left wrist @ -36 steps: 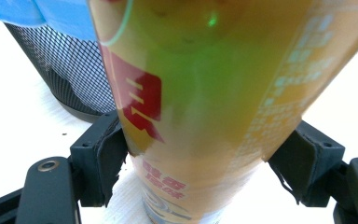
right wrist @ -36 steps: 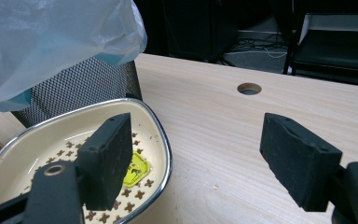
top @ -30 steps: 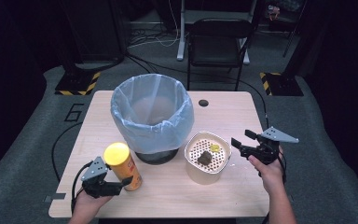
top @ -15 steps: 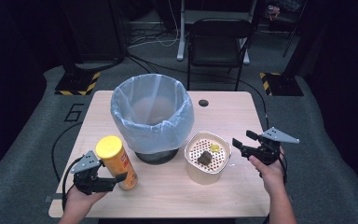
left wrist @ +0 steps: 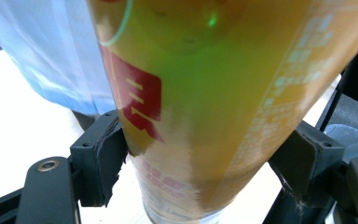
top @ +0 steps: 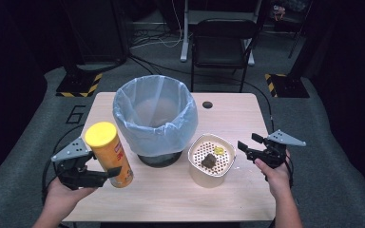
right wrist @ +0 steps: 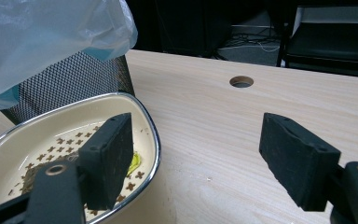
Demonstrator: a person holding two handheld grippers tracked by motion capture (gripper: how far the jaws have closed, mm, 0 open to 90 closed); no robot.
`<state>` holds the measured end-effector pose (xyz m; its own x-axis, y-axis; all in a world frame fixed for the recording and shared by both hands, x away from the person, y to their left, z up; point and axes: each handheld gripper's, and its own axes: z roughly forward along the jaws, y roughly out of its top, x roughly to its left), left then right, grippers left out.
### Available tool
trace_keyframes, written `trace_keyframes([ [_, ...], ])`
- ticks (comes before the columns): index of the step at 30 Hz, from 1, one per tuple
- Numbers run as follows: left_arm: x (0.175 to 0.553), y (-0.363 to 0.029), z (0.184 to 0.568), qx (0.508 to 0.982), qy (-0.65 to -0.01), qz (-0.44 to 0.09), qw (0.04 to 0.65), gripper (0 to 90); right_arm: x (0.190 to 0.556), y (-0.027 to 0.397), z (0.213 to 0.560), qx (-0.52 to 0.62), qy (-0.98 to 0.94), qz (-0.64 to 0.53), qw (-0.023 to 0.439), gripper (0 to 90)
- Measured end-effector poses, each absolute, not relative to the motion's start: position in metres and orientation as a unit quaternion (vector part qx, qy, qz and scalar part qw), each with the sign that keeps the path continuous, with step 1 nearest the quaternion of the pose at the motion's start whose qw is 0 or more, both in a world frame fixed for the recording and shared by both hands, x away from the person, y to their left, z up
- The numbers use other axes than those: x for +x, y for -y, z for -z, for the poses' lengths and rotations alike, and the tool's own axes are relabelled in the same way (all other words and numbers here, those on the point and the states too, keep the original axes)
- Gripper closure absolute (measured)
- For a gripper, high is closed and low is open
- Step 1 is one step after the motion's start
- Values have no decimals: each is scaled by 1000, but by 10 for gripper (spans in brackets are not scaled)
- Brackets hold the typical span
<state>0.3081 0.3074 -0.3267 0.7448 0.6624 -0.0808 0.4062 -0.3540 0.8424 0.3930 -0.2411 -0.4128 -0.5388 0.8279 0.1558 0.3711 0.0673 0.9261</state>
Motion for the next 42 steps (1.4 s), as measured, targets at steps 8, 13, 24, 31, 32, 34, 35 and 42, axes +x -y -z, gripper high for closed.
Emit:
trace_keyframes([
  [8, 311, -309, 277, 813, -335, -137, 456, 240, 393, 243, 414, 435, -695, -530, 216, 256],
  [13, 315, -308, 249, 813, -337, -138, 454, 239, 394, 243, 415, 433, -697, -528, 219, 256],
  [24, 329, -299, 199, 818, -329, -133, 452, 240, 394, 246, 418, 441, -694, -527, 214, 256],
  [31, 345, -287, 178, 818, -322, -131, 458, 240, 396, 245, 419, 442, -695, -525, 213, 256],
  [32, 348, -285, 176, 818, -322, -130, 458, 239, 396, 245, 420, 442, -696, -524, 213, 256],
  [34, 354, -279, 173, 820, -322, -132, 456, 240, 396, 246, 420, 442, -695, -526, 213, 256],
  [35, 358, -276, 171, 818, -322, -132, 457, 240, 396, 246, 420, 443, -695, -526, 212, 256],
  [42, 385, -257, 169, 814, -322, -122, 468, 240, 397, 247, 421, 443, -695, -525, 213, 256],
])
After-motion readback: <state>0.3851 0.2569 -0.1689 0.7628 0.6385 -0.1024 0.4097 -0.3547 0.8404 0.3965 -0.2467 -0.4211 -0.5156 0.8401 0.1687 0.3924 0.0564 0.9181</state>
